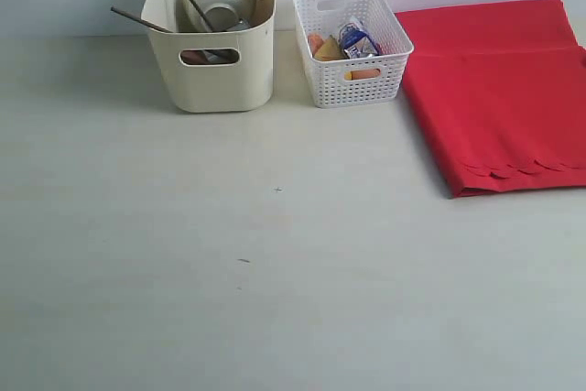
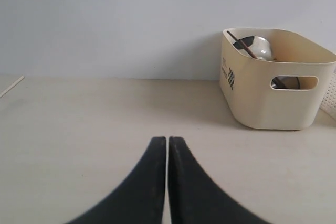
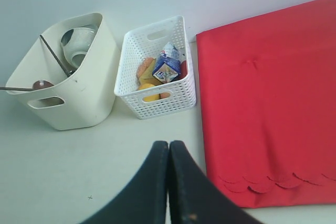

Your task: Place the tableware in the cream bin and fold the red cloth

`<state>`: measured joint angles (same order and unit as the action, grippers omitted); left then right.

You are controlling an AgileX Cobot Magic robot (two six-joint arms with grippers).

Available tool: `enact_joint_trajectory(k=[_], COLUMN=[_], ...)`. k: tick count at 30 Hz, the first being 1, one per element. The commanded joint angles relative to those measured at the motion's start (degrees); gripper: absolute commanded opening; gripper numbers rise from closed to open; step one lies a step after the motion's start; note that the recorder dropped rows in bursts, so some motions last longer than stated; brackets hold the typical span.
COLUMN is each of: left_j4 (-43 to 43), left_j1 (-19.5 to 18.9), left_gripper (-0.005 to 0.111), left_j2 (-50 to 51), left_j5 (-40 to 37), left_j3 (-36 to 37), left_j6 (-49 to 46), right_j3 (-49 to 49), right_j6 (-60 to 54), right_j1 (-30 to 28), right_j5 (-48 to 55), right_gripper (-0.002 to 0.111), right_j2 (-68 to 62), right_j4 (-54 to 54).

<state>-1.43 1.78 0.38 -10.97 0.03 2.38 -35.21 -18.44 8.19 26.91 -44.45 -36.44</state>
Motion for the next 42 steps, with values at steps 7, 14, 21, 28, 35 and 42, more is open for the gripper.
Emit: enact_joint_trajectory(k=[7, 14, 21, 28, 35, 42], left_j4=[0.8, 0.8, 0.8, 0.8, 0.8, 0.8], left_j1=[-0.2, -0.2, -0.2, -0.2, -0.2, -0.2], left_gripper=[0.004, 0.004, 0.004, 0.004, 0.004, 0.004], left_j2=[-0.4, -0.4, -0.4, -0.4, -0.4, -0.4], left_j5=[0.2, 0.2, 0.2, 0.2, 0.2, 0.2], left_j3=[0.0, 0.0, 0.0, 0.0, 0.0, 0.0], left_j6=[-0.2, -0.2, -0.2, -0.2, -0.2, -0.2], right_j3=[0.3, 0.3, 7.2, 20.7, 28.4, 34.6], right_j6=[-0.4, -0.8, -4.9, -6.1, -2.0, 20.6], right_j1=[0.2, 0.2, 0.2, 0.2, 0.2, 0.2], right_j5=[-0.3, -2.5, 3.3, -12.2, -25.3, -32.0], right_gripper=[0.0, 0.0, 0.0, 0.0, 0.0, 0.0], right_j2=[0.4, 0.4, 2.2, 9.3, 13.6, 18.0], right_j4=[0.0, -0.7, 0.0, 0.4, 16.6, 41.5])
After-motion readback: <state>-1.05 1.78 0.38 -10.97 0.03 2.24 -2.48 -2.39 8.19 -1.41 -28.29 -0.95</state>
